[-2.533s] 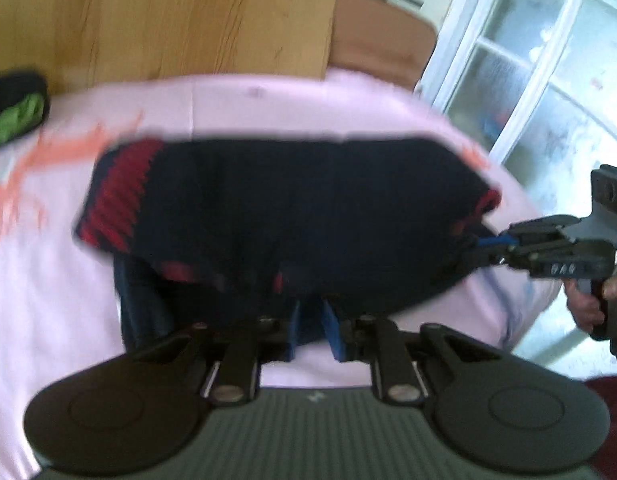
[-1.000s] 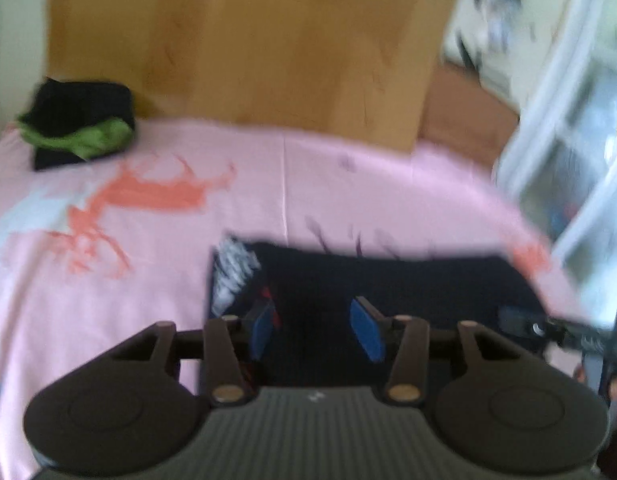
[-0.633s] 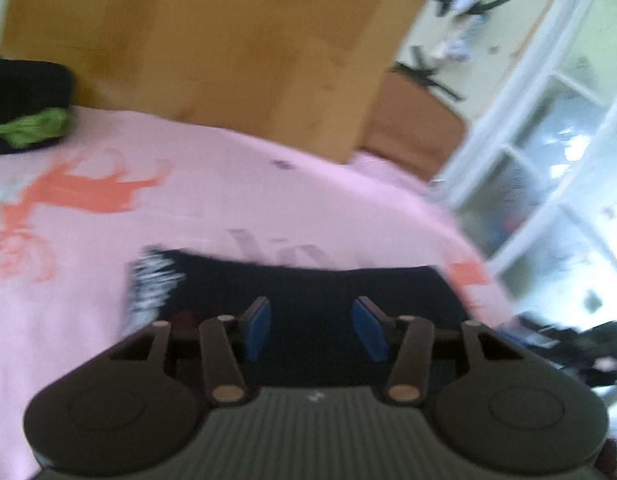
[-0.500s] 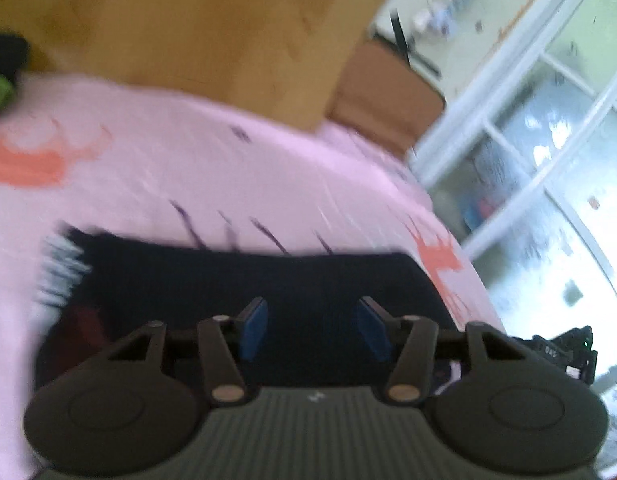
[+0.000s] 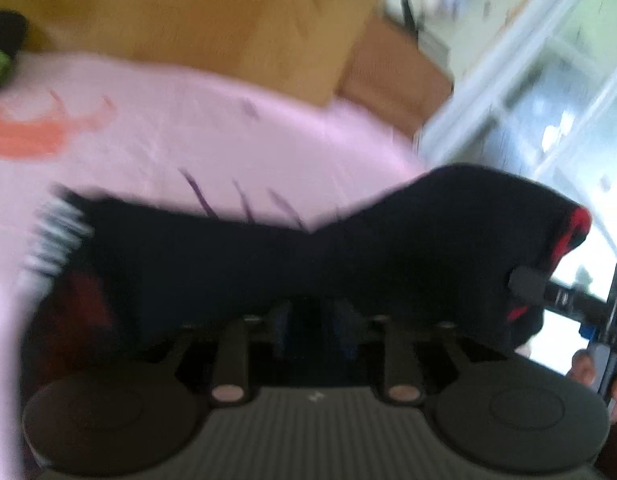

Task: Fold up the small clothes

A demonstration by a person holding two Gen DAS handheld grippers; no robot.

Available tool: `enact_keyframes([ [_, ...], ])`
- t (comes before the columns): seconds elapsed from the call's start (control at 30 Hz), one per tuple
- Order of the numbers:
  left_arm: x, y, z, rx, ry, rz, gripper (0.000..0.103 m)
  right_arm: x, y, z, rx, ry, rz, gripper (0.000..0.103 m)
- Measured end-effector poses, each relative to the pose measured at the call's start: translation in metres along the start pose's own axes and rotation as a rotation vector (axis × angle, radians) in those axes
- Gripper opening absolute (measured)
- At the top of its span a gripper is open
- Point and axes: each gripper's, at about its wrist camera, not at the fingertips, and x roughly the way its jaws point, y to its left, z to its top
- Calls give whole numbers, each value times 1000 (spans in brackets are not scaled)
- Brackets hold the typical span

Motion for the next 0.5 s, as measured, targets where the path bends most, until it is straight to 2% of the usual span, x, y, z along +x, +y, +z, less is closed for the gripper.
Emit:
enact_keyframes([
  [0.03, -19, 10, 2, -18, -66, 3, 46, 13, 19, 4, -78, 24, 10, 30],
  [0.1, -64, 35, 2, -79, -196, 22, 51, 47, 56, 5, -229, 97, 24, 30],
  [0.17, -102, 59, -1, -145, -293, 63, 57, 90, 89, -1, -374, 185, 42, 29],
  [0.23, -127, 73, -7, -192, -351, 118, 60, 135, 112, -15, -480, 274, 76, 28],
  [0.27, -134, 79, -10, -210, -369, 137, 61, 150, 119, -25, -515, 313, 96, 24],
  [0.33, -136, 82, -15, -230, -369, 153, 63, 190, 124, -42, -535, 384, 117, 24],
  [0.4, -127, 79, -18, -212, -341, 161, 64, 203, 125, -44, -513, 346, 171, 26],
  [0.43, -120, 75, -18, -193, -326, 165, 70, 205, 124, -41, -491, 343, 175, 27],
  [0.47, -113, 71, -18, -174, -315, 168, 79, 207, 123, -38, -468, 343, 181, 32],
  [0.5, -103, 67, -15, -151, -301, 169, 84, 206, 119, -38, -458, 340, 193, 34],
])
